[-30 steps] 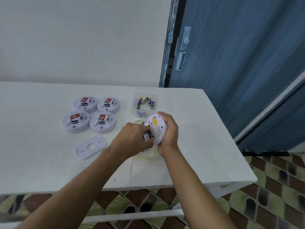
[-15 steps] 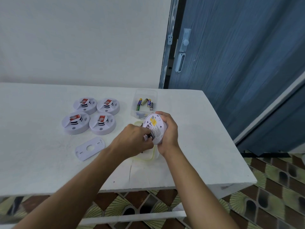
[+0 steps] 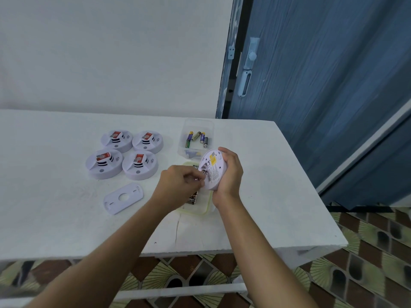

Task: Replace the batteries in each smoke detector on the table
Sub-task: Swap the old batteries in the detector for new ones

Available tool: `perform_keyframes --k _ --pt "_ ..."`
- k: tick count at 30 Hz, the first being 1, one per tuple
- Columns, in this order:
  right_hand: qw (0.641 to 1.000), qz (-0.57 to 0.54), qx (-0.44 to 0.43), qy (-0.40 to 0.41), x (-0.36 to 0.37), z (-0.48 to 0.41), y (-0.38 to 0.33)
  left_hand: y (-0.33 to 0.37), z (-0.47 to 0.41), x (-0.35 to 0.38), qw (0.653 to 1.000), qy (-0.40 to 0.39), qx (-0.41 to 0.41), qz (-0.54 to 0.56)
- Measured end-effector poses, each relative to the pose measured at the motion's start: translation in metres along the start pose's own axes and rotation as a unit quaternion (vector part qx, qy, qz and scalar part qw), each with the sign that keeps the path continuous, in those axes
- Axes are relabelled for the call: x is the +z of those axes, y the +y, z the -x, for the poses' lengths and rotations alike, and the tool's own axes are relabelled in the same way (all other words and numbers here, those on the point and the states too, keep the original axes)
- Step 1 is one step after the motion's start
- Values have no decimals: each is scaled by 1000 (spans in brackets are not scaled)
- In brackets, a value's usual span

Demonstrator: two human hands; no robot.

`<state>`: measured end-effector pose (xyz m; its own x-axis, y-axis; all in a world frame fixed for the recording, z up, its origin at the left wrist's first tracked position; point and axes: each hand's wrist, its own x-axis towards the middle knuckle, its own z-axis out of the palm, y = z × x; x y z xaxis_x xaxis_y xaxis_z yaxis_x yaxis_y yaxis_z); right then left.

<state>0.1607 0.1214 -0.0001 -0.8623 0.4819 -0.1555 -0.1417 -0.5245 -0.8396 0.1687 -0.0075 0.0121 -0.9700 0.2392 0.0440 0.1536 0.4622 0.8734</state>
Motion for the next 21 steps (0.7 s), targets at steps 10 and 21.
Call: perform_keyframes --k 10,21 --pt "998 -15 41 44 -18 -9 6 -27 12 -28 962 -112 125 -217" --pt "996 -26 72 55 -17 -6 12 -53 15 -30 942 -134 176 -251"
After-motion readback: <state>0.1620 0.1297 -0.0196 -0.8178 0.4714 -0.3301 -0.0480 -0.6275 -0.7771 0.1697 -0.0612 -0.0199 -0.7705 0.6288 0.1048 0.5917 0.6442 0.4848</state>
